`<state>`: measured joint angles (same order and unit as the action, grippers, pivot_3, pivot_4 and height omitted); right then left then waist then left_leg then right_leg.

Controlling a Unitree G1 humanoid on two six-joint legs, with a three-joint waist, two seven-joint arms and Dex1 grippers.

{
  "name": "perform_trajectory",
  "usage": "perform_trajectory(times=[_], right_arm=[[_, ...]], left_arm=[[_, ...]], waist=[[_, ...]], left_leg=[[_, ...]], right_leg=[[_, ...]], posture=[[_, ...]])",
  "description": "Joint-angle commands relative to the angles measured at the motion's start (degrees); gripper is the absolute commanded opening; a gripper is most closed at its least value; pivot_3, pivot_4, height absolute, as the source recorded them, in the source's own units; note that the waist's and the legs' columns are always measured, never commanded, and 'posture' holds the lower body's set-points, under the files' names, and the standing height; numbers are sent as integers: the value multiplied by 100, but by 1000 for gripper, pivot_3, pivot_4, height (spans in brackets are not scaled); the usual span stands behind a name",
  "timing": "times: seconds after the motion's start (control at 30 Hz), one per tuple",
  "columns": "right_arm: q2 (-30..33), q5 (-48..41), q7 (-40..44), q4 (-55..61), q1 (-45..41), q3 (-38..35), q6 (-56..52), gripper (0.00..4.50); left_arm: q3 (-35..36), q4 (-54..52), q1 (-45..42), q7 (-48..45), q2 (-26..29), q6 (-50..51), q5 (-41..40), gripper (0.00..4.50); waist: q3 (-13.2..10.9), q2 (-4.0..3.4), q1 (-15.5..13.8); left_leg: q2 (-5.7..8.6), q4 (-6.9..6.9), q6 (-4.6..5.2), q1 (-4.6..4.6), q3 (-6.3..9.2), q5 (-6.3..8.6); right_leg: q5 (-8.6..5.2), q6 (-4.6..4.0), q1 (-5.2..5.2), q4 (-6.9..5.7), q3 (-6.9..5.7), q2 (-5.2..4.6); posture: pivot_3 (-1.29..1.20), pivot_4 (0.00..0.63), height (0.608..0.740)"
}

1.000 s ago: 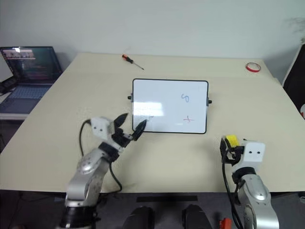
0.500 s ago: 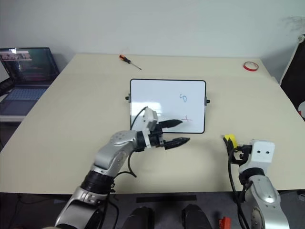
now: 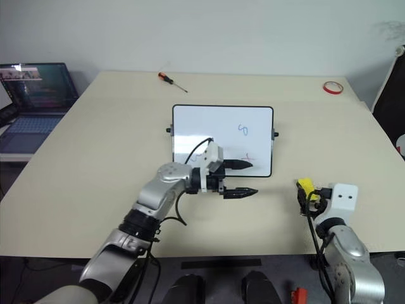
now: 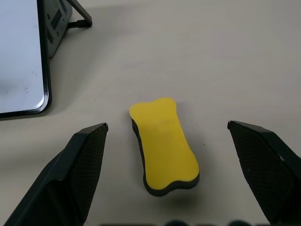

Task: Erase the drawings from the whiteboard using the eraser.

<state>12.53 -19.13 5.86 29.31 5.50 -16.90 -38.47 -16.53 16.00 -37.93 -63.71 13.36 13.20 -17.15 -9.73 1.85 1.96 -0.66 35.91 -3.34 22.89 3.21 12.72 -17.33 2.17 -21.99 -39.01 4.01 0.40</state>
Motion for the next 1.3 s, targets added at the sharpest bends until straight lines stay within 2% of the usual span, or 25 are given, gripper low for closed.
perform_trajectory(times=[0.03, 0.87, 1.0, 1.3], right_arm=[[125, -25, 91, -122, -127, -103, 130, 4478], [252, 74, 344, -905, -553, 253, 450, 4478], [255, 101, 360, -920, -558, 242, 529, 3605], [256, 117, 374, -902, -494, 212, 565, 436]], left_arm=[[13, -323, 66, -45, 32, -37, 24, 4500], [54, -781, 297, 137, 214, 273, 54, 4500], [51, -784, 303, 141, 222, 270, 54, 4500], [22, -756, 293, 144, 198, 224, 78, 4500]], waist=[[0, 0, -5], [-2, -2, -7], [-2, -2, -8], [-1, -2, -5]], left_leg=[[0, 0, 0, 0, 0, 0], [-1, 1, 1, 1, 0, 0], [-1, 1, 1, 1, 0, 0], [-1, 1, 1, 0, -1, 0]], right_leg=[[0, 0, 0, 0, 0, 0], [2, -2, 0, 0, 1, -1], [2, -4, 0, -1, 1, -1], [3, -5, 0, 0, 1, -1]], posture=[[0, 150, 740], [0, 150, 740], [0, 150, 740], [0, 150, 740]])
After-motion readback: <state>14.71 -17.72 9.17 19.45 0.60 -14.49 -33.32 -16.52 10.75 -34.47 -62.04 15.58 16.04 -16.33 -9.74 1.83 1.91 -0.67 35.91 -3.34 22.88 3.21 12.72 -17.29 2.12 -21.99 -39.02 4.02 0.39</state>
